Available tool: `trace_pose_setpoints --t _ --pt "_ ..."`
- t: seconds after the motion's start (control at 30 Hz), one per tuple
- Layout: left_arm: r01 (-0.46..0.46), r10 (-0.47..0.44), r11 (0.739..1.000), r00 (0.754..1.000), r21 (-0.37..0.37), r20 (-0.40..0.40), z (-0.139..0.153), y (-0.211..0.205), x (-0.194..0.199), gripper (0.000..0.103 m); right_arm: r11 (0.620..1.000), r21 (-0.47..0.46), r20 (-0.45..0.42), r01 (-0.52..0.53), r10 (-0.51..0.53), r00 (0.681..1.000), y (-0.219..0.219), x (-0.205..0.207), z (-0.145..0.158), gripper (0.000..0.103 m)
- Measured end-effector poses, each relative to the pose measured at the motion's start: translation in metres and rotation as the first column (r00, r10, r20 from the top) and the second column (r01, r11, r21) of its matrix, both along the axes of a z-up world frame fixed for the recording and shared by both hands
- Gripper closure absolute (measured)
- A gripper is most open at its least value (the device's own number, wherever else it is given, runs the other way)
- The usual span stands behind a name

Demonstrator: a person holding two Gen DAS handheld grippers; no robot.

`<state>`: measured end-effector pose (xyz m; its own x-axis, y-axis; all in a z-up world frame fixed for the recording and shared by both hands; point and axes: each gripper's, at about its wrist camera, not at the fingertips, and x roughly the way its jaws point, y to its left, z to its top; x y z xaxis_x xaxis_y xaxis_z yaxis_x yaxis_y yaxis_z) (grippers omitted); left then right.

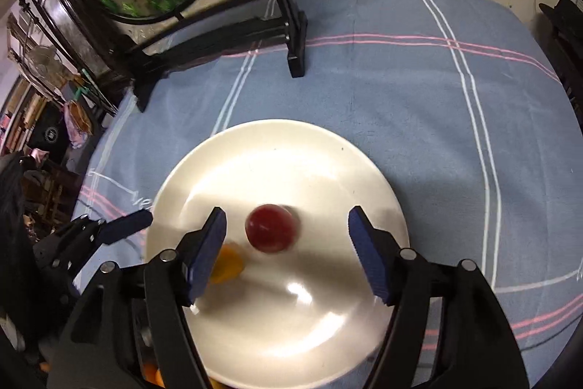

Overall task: Organize fruits
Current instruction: 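Release the red apple on the plate while the left tool releases the yellow fruit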

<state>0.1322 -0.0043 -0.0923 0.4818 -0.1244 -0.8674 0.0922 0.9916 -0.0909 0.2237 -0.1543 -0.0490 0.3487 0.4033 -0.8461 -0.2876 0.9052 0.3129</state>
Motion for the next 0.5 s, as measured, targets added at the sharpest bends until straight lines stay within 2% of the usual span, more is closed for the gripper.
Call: trace_pose_setpoints --t 0.13,0.23,0.27,0.3,0.37,0.4,0.5 --pt "-0.066 0.067 0.998 0.997 -0.019 0.029 0.015 0.037 -0.034 0.028 0.998 0.015 0.020 -0.056 0.056 0.998 -0.006 -0.047 0.013 0.033" --pt "-0.152 0.152 0.988 0.987 -0.017 0.047 0.022 0.078 -0.068 0.026 0.974 0.000 0.006 -0.227 0.227 0.974 0.018 -0.104 0.006 0.032" --pt "-0.186 0.187 0.982 0.981 -0.016 0.052 0.024 0.093 -0.081 0.025 0.949 -0.021 0.010 -0.315 0.316 0.949 0.039 -0.127 0.002 0.032" --pt "-0.215 0.215 0.977 0.975 -0.014 0.053 0.025 0.104 -0.089 0.025 0.929 -0.033 0.015 -0.369 0.370 0.929 0.054 -0.139 0.000 0.032" --pt "-0.270 0.271 0.962 0.961 -0.027 0.050 0.028 0.125 -0.107 0.025 0.870 -0.076 0.048 -0.486 0.490 0.870 0.097 -0.166 -0.003 0.032" --pt "-0.291 0.292 0.956 0.955 -0.031 0.049 0.028 0.132 -0.113 0.025 0.843 -0.090 0.063 -0.531 0.537 0.841 0.118 -0.176 -0.006 0.032" --pt "-0.333 0.335 0.942 0.942 -0.050 0.036 0.029 0.144 -0.132 0.024 0.797 -0.127 0.051 -0.590 0.600 0.799 0.156 -0.190 -0.022 0.032"
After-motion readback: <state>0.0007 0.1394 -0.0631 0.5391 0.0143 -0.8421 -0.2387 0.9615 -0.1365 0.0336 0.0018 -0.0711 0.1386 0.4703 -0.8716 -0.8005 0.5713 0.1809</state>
